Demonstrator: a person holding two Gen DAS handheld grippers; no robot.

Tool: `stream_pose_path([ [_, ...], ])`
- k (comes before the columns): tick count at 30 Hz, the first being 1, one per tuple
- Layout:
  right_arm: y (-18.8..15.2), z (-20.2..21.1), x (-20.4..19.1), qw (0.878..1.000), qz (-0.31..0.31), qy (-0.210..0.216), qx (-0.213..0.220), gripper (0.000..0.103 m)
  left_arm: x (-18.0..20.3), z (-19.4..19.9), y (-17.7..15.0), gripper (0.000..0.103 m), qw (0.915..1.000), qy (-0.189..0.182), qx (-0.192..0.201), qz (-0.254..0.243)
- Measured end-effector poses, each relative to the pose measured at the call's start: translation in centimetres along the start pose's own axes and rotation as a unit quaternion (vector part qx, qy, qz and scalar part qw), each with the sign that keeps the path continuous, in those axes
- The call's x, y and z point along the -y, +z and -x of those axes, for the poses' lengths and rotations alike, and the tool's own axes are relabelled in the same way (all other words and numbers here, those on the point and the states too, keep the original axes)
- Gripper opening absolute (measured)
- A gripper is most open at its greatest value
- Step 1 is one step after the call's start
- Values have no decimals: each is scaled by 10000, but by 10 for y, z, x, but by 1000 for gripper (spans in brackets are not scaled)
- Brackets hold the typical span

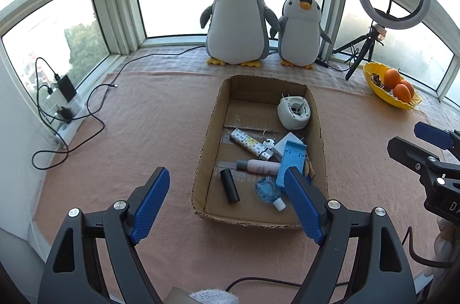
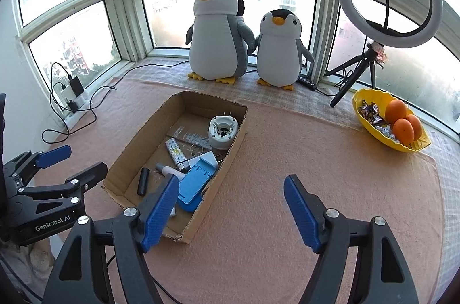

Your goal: Organize rigid objects

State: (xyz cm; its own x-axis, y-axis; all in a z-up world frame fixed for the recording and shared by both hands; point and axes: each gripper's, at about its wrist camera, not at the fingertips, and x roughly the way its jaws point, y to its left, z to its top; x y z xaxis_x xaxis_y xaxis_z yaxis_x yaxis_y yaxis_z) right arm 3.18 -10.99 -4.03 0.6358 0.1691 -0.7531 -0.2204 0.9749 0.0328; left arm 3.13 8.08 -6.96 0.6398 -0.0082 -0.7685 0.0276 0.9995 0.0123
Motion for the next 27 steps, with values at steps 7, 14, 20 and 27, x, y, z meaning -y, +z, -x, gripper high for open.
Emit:
stream_pose_path([
  [7, -2, 3, 3, 10000, -79, -18, 18, 74, 3, 4, 0, 83, 10000, -25, 32, -29],
  [14, -3, 2, 2, 10000, -78, -30, -6, 75, 4, 4, 0, 83, 10000, -46, 25, -46],
  [20, -4, 1, 2, 10000, -49, -57, -33, 75, 4, 4, 0, 83, 10000, -41, 21, -41],
  [27, -4, -2, 4, 9999, -71, -65, -73, 75, 4, 4, 1, 83, 10000, -43, 27, -49],
])
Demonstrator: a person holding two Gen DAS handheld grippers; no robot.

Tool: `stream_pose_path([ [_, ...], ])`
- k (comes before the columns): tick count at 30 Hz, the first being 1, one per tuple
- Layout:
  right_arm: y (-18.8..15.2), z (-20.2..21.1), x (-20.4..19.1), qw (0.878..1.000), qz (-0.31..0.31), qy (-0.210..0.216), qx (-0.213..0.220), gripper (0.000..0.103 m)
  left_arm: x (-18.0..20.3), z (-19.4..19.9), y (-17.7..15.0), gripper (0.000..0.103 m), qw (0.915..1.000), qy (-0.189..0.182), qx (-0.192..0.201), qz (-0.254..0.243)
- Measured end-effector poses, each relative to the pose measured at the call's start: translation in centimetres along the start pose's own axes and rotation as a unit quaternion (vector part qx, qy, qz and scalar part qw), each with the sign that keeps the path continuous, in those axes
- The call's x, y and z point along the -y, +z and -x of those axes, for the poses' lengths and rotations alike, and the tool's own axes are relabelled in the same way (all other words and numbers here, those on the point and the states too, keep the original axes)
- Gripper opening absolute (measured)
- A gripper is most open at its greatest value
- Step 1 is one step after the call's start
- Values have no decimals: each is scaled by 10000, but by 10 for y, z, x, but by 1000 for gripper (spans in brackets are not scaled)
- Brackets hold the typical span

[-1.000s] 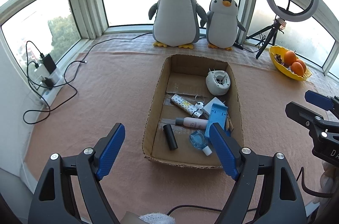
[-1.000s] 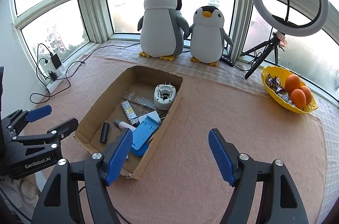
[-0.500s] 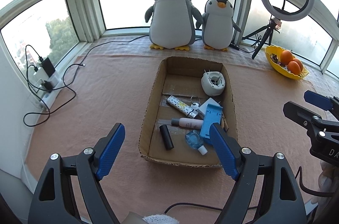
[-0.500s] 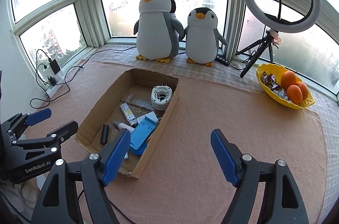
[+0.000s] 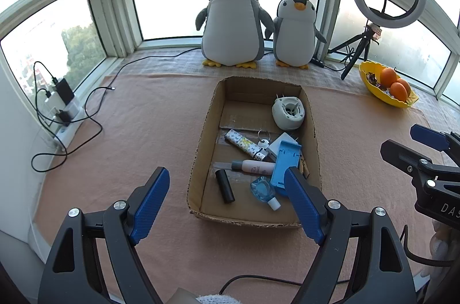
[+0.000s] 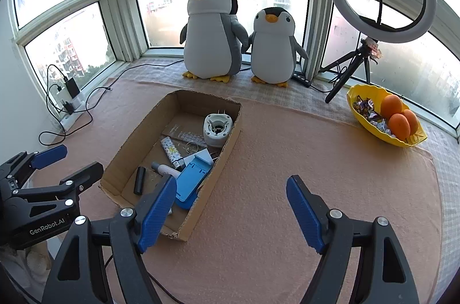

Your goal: Organize rigid objects

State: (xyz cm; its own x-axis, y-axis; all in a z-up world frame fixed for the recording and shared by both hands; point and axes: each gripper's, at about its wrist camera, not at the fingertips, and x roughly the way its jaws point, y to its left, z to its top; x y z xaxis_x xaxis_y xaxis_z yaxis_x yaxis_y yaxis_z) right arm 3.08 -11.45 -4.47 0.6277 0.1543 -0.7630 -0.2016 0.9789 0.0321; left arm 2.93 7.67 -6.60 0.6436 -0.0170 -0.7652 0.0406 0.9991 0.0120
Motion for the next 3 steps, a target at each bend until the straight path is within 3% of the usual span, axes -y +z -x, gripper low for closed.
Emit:
stream_pose_path([
  [3, 0, -1, 2, 10000, -31, -7, -16, 75, 0, -1, 1, 83, 10000, 15, -5, -3],
])
